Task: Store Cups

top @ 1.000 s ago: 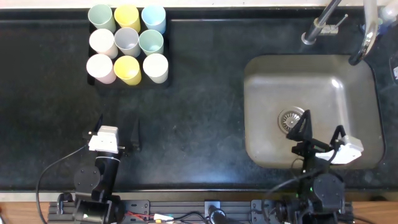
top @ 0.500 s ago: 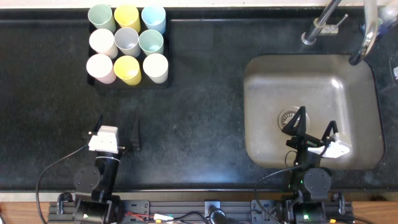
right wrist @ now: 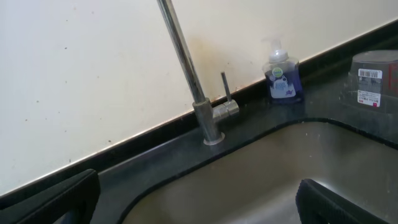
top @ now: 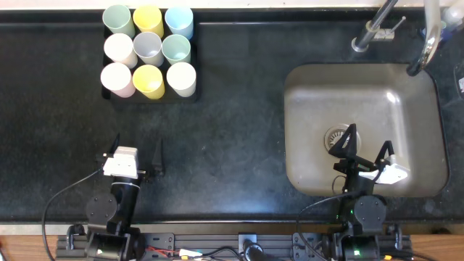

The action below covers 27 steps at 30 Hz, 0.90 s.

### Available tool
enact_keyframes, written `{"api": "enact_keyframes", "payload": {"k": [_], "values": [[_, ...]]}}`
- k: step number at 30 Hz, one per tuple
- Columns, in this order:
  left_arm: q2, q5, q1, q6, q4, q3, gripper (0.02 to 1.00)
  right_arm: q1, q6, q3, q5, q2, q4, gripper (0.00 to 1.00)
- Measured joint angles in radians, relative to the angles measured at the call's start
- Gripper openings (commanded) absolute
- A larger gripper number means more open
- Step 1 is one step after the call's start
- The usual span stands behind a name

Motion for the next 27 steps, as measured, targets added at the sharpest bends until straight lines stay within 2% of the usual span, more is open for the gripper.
{"api": "enact_keyframes", "payload": {"k": [8,10,13,17,27], "values": [[0.000,0.000,0.000,0.000,0.000,0.000,0.998,0.000,-0.019,0.000,-0.011,0.000,0.000,0.998],[0.000,0.000,0.000,0.000,0.000,0.000,0.998,0.000,-0.044,0.000,-0.075,0.000,-0.002,0.998],[0.000,0.000,0.000,0.000,0.000,0.000,0.998,0.000,-0.145,0.000,-0.228,0.000,-0.021,0.998],[0.000,0.000,0.000,0.000,0.000,0.000,0.998,0.000,-0.230,0.000,-0.331,0.000,-0.029,0.998],[0.000,0.000,0.000,0.000,0.000,0.000,0.998,0.000,-0.314,0.000,-0.360,0.000,-0.029,0.996]]}}
